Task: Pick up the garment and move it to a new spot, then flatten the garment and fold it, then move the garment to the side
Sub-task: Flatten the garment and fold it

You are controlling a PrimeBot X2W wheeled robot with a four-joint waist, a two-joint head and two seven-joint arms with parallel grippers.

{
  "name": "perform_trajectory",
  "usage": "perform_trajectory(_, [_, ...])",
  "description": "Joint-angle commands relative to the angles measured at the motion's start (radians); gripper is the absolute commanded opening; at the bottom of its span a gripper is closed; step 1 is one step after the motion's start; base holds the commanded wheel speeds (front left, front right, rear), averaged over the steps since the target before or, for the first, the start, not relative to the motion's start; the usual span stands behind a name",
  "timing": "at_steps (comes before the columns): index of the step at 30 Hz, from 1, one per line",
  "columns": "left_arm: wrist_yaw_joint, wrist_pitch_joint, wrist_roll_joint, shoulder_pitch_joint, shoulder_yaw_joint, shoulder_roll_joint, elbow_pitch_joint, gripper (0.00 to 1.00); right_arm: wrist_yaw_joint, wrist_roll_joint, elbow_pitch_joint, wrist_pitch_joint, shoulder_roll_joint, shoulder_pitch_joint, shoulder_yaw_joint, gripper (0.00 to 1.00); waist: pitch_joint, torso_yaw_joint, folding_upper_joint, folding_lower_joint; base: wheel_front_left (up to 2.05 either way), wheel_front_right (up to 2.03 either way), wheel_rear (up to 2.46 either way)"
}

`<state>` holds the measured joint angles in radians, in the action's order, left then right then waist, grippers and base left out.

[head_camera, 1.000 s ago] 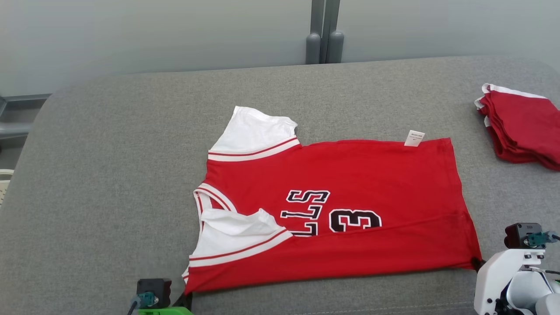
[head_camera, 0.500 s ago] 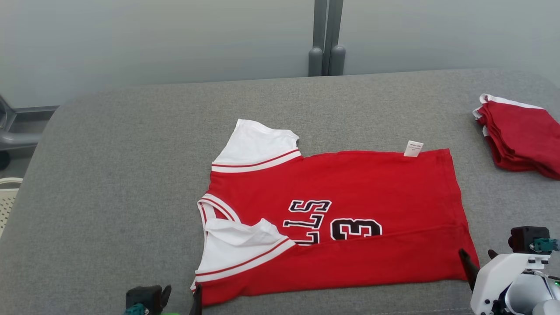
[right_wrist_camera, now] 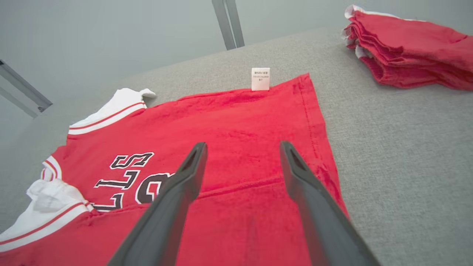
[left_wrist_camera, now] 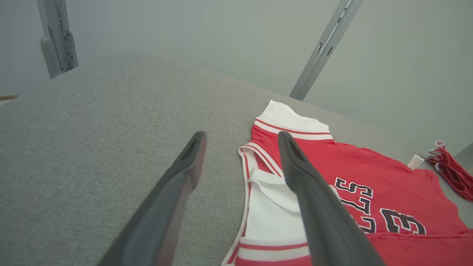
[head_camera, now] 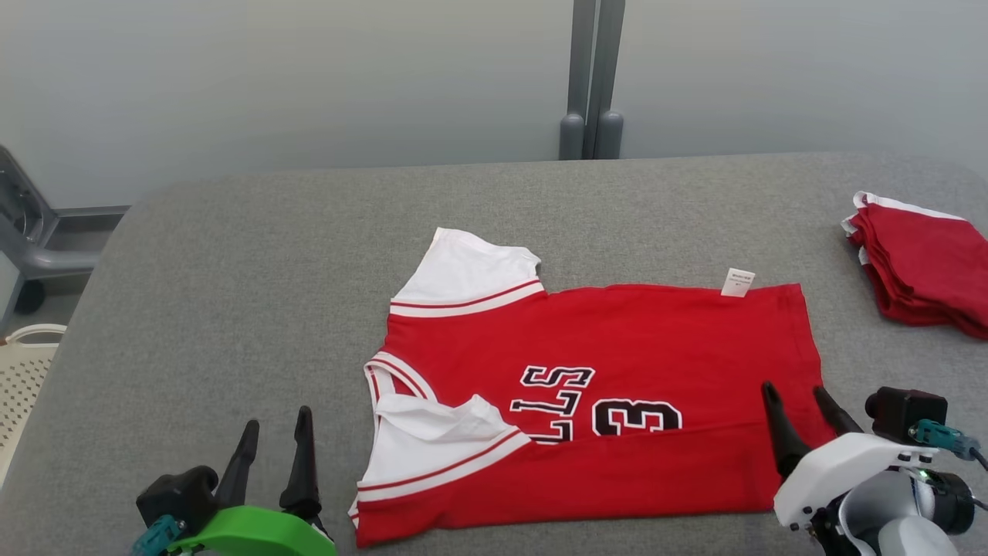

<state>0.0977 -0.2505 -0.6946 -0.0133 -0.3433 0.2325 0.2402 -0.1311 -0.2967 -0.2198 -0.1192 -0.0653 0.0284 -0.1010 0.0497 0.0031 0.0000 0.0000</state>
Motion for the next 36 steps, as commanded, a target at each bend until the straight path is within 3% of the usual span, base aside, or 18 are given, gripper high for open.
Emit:
perform_trajectory(1, [-0.003, -0.008, -0.011, -0.026, 0.021, -0.01, 0.011, 1.0, 0.001, -0.001, -0.01, 0.045, 0.005, 0.019, 0.015, 1.0, 0.009, 0.002, 0.0, 0.0, 0.0, 0.0, 0.0])
perform_trajectory(5, [0.013, -0.015, 0.013, -0.041, 0.074, -0.016, 0.019, 1.0, 0.001, -0.016, -0.027, 0.13, 0.01, 0.045, 0.043, 1.0, 0.022, 0.004, 0.0, 0.0, 0.0, 0.0, 0.0])
perform_trajectory(16, [-0.028, -0.014, 0.208, 0.012, 0.164, -0.043, -0.089, 1.0, 0.001, -0.091, -0.084, 0.313, 0.013, 0.074, 0.108, 1.0, 0.048, 0.006, 0.0, 0.0, 0.0, 0.0, 0.0])
perform_trajectory(25, [-0.024, -0.015, 0.331, 0.136, 0.176, -0.044, -0.124, 1.0, 0.001, 0.055, -0.071, 0.353, 0.014, 0.032, 0.153, 1.0, 0.058, 0.001, 0.0, 0.0, 0.0, 0.0, 0.0])
perform_trajectory(31, [-0.017, -0.015, 0.349, 0.191, 0.186, -0.047, -0.103, 1.0, 0.001, 0.15, -0.074, 0.344, 0.014, -0.005, 0.158, 1.0, 0.055, 0.007, 0.0, 0.0, 0.0, 0.0, 0.0])
perform_trajectory(36, [-0.007, -0.005, 0.339, 0.202, 0.186, -0.051, -0.084, 1.0, 0.001, 0.165, -0.079, 0.334, 0.014, -0.03, 0.151, 1.0, 0.054, 0.01, 0.0, 0.0, 0.0, 0.0, 0.0])
